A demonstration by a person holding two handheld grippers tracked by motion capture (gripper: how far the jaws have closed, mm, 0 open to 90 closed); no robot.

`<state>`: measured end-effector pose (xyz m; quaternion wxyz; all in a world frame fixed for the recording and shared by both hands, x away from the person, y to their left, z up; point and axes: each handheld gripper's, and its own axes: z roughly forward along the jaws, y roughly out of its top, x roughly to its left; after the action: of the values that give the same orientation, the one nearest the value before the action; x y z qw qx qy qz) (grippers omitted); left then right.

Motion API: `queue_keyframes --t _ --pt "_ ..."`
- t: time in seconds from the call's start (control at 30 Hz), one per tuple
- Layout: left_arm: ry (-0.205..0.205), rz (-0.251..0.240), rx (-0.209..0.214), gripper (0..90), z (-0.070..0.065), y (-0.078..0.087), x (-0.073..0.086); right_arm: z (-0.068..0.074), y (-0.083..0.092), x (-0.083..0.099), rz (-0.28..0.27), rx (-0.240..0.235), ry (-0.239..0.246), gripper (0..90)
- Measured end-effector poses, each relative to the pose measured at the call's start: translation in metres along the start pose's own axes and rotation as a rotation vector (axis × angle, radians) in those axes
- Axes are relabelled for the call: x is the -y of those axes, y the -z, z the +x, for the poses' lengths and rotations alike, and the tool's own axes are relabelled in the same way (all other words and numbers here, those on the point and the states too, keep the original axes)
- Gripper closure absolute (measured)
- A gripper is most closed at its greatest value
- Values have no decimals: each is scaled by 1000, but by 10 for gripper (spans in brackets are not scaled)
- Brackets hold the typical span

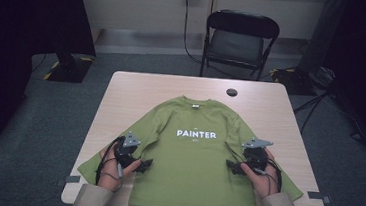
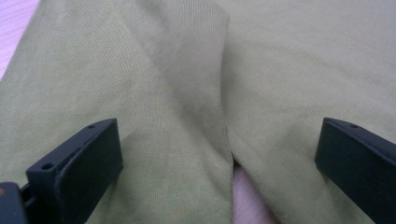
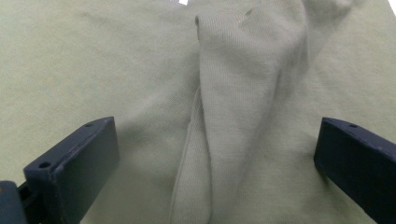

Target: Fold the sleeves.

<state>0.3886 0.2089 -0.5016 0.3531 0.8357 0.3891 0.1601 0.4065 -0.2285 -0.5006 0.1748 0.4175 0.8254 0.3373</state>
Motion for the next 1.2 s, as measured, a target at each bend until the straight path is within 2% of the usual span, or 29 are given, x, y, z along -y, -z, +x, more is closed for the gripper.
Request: queue_keyframes --t 0.37,0.5,0.7,0.73,0.77,0.87,1.2 --pt "5 -2 -1 0 0 0 0 0 0 0 -1 -3 -1 0" --pt "5 -1 -1 0 0 0 0 -2 6 1 3 -12 17 22" --pt "5 -1 -2 0 0 0 0 -6 30 4 -10 -24 29 21" --pt "5 -2 -2 0 0 0 0 -9 39 9 -17 -25 33 16" --pt "5 -2 -2 0 0 0 0 -9 39 9 -17 -25 33 16" --pt "5 -1 -1 0 0 0 0 -20 53 24 9 -34 28 31" --pt "5 -1 -2 0 0 0 0 -46 87 57 -12 12 -19 40"
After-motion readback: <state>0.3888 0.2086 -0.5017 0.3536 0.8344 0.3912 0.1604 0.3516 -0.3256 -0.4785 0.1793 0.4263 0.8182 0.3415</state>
